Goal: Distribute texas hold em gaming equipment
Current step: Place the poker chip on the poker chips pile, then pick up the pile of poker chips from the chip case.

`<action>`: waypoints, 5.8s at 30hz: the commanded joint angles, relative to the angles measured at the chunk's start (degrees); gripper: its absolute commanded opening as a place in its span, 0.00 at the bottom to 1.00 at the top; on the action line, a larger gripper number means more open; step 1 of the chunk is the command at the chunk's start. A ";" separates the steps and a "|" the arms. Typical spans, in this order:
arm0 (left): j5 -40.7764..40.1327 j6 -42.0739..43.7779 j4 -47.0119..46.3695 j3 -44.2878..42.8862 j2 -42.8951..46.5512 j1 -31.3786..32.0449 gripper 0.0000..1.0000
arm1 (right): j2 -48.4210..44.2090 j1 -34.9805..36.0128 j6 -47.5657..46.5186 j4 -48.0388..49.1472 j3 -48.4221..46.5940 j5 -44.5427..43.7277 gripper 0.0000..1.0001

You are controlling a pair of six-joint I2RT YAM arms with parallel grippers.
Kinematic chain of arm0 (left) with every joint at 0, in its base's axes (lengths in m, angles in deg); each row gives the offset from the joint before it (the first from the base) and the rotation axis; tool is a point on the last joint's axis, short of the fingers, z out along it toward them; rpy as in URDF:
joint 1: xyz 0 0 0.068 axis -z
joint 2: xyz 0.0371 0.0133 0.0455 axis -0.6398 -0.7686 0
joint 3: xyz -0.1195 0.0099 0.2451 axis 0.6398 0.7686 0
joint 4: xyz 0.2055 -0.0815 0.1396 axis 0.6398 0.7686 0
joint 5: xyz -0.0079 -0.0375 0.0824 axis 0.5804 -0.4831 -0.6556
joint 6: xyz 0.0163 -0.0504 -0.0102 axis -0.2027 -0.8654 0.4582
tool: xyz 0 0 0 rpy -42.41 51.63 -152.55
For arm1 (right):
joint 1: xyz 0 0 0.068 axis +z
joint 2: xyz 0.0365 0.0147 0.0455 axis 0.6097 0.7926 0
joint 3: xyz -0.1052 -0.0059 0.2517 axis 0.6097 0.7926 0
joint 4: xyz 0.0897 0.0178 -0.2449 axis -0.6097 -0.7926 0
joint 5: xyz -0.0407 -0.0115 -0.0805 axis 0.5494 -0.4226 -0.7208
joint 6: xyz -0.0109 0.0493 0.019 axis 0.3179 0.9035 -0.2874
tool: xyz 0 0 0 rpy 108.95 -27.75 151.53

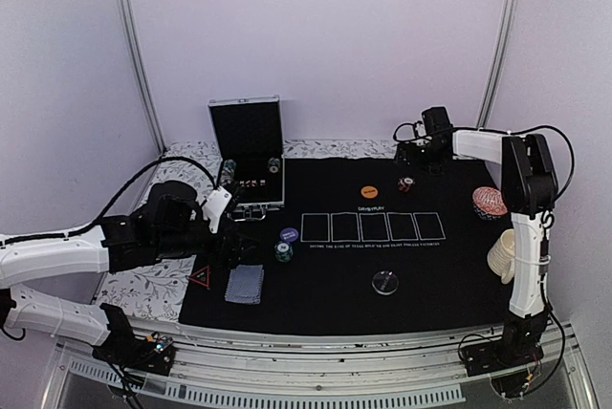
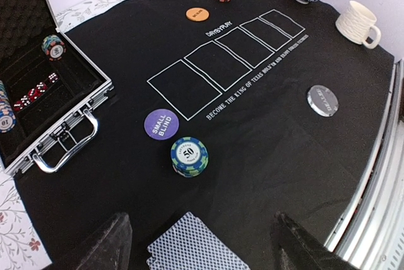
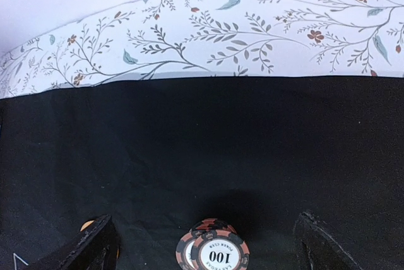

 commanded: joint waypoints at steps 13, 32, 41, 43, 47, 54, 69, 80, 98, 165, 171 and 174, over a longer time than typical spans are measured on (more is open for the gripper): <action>2.36 1.06 -1.27 0.28 -1.70 -1.23 0.78 | 7.23 3.32 -6.57 -8.86 -7.41 -12.88 0.95; 2.45 1.17 -1.28 0.28 -1.66 -1.24 0.78 | 10.44 4.82 -7.04 -8.91 -7.65 -11.43 0.72; 2.32 1.17 -0.98 0.20 -1.70 -1.38 0.78 | 10.63 5.19 -7.16 -9.41 -8.00 -12.62 0.47; 2.24 1.17 -1.01 0.20 -1.76 -1.32 0.78 | 10.57 5.28 -7.36 -9.43 -8.01 -13.01 0.43; 2.30 1.26 -0.97 0.11 -1.78 -1.32 0.78 | 10.55 5.28 -7.41 -9.41 -8.09 -12.96 0.41; 2.36 1.43 -0.99 -0.25 -1.60 -1.38 0.78 | 8.87 5.28 -7.41 -10.24 -7.92 -12.70 1.00; 5.60 4.78 0.82 -14.09 -8.35 -4.96 0.80 | -23.04 6.83 -12.33 -0.32 8.08 -8.56 0.99; 24.96 17.95 12.93 -43.34 -27.25 -21.00 0.70 | -54.99 7.06 -22.49 24.48 36.76 21.62 0.99; 9.67 48.78 11.43 -75.81 -73.96 -27.16 0.61 | -59.80 7.18 -25.17 31.62 52.09 32.20 0.99; 16.21 64.56 24.01 -85.42 -87.84 -25.38 0.38 | -58.31 7.10 -25.56 18.97 47.36 34.05 0.99; 17.11 64.74 25.07 -84.13 -87.82 -25.28 0.37 | -58.95 7.07 -25.57 19.01 47.78 34.16 0.99; 16.41 64.63 24.40 -84.24 -87.99 -25.10 0.37 | -58.79 7.19 -25.60 19.00 47.78 34.22 0.99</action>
